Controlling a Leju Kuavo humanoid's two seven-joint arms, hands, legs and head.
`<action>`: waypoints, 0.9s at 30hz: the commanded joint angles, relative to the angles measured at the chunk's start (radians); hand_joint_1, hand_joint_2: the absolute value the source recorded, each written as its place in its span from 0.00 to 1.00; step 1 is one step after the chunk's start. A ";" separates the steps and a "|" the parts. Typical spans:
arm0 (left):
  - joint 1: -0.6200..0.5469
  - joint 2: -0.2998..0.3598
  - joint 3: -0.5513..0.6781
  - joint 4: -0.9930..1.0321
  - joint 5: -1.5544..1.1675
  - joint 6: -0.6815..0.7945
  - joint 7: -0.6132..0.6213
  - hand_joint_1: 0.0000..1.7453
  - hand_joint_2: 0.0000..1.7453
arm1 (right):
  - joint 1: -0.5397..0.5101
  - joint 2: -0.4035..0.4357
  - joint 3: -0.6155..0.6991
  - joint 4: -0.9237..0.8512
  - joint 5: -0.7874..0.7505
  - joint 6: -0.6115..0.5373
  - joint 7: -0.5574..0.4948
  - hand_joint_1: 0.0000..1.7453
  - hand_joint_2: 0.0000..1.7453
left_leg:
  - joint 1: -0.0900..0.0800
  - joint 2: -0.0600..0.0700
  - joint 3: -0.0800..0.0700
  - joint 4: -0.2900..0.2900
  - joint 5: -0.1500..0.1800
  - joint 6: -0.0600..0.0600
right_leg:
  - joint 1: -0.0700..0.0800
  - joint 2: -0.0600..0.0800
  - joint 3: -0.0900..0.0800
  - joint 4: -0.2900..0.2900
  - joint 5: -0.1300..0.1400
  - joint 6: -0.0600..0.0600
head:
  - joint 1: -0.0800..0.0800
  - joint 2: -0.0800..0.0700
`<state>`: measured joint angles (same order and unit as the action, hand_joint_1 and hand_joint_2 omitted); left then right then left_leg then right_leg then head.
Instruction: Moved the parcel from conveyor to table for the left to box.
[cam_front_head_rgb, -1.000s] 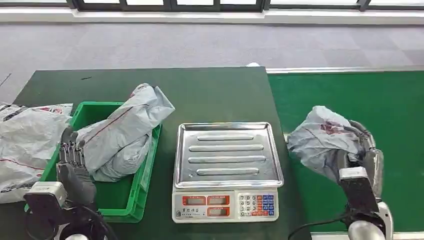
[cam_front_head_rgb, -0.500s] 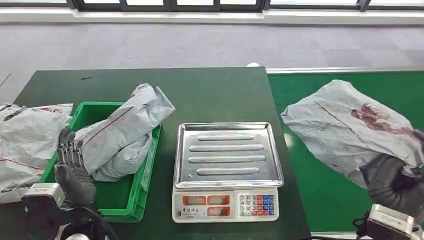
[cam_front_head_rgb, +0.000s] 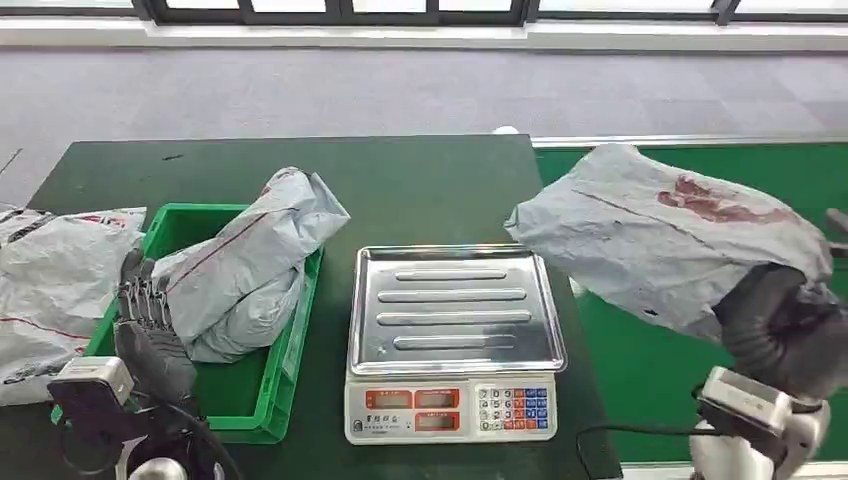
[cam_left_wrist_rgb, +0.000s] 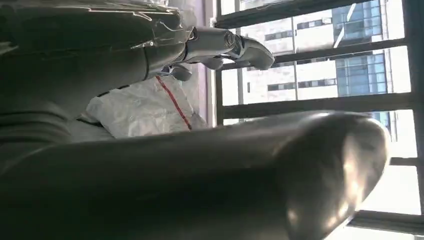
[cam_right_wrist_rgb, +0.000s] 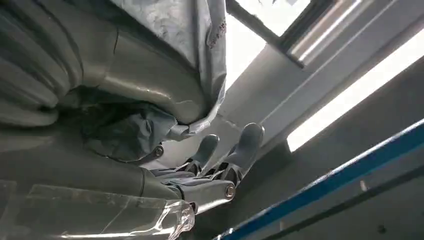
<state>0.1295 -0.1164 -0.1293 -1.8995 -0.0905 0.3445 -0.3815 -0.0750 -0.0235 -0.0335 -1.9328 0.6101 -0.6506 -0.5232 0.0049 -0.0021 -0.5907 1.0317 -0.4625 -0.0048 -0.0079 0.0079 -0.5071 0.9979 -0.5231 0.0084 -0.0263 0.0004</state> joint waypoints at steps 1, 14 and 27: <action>-0.105 0.034 -0.064 0.143 0.029 -0.010 0.007 0.00 0.00 | -0.330 -0.055 0.263 0.457 0.044 0.051 0.071 1.00 1.00 | -0.001 0.007 0.003 -0.005 0.003 0.000 | -0.001 0.006 -0.001 -0.003 0.005 -0.001 | 0.000 0.000; -0.177 0.032 -0.103 0.201 0.046 -0.021 0.020 0.00 0.00 | -0.388 -0.007 0.401 0.665 -0.001 0.116 0.085 1.00 1.00 | -0.001 -0.002 0.000 -0.004 0.005 0.000 | -0.001 -0.002 0.000 -0.002 0.003 -0.001 | 0.000 0.000; -0.219 0.042 -0.142 0.230 0.070 0.005 0.029 0.00 0.00 | -0.277 0.174 0.656 0.726 -0.163 0.485 0.066 1.00 1.00 | 0.000 -0.002 0.002 -0.009 0.006 -0.002 | 0.000 -0.002 0.000 -0.005 0.003 -0.002 | 0.000 0.000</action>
<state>-0.0560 -0.1133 -0.2381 -1.7304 -0.0294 0.3315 -0.3597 -0.4112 0.0985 0.4288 -1.2173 0.5405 -0.3501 -0.4818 0.0058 -0.0054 -0.5949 1.0316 -0.4585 -0.0059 -0.0073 0.0055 -0.5118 1.0004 -0.5219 0.0066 -0.0267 0.0004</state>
